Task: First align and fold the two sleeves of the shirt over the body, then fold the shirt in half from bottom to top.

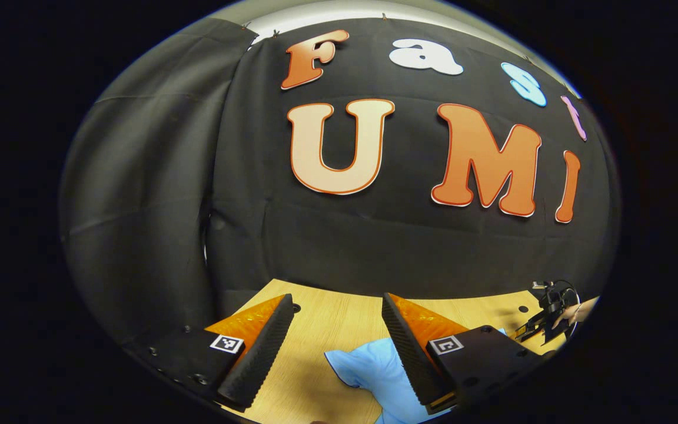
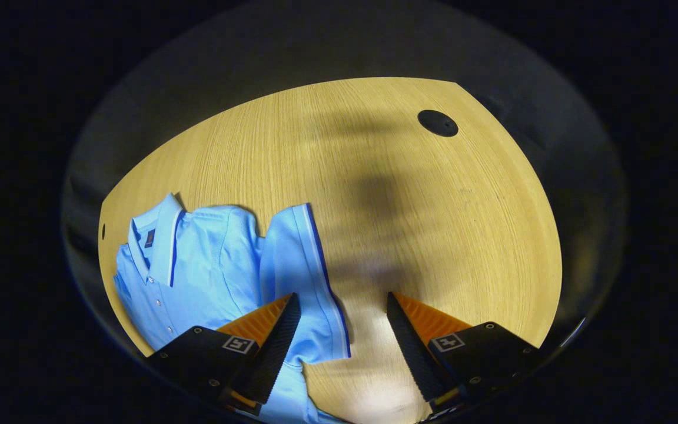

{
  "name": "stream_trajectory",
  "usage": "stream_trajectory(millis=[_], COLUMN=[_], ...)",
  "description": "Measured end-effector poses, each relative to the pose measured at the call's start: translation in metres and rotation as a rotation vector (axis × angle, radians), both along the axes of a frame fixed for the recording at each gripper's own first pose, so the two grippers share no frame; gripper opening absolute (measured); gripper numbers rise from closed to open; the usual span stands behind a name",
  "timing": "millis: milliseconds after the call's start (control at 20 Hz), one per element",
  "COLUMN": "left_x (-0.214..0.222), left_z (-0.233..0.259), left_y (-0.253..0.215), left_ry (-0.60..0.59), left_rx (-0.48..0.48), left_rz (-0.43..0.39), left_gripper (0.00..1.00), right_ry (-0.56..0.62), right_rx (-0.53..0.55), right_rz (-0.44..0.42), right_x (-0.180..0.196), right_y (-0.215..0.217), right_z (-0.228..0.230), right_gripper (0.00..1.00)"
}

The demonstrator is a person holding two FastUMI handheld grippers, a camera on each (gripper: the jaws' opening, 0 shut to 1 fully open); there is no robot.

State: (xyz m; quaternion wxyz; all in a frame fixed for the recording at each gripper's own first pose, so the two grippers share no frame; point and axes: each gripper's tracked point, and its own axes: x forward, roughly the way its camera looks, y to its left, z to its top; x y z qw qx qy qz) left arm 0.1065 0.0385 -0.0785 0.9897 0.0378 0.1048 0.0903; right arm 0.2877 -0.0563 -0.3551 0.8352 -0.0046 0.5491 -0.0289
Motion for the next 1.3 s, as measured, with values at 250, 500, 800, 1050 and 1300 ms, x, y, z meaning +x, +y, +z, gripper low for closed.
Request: stream_trajectory(millis=[250,500,800,1050,1300], left_x=[0.000,-0.001,-0.015,-0.025,-0.036], left_z=[-0.002,-0.007,-0.006,-0.010,-0.006], left_y=[-0.001,-0.002,0.014,0.026,0.036], left_ry=[0.004,0.017,0.015,0.018,0.019], left_rx=[0.020,-0.003,-0.007,-0.046,-0.057], left_rz=[-0.001,-0.004,0.011,0.014,-0.004], left_gripper=[0.95,0.99,0.99,0.99,0.99], right_ry=[-0.006,-0.008,-0.062,-0.154,-0.218], right_rx=[-0.054,-0.050,-0.095,-0.118,-0.082], right_rz=[0.026,0.011,0.080,0.172,0.241], right_x=[-0.001,-0.003,-0.011,-0.018,-0.039], right_y=[-0.007,-0.006,0.013,0.044,0.095], right_z=[-0.002,-0.001,0.010,0.059,0.097], right_gripper=[0.69,0.22,0.01,0.01,0.01])
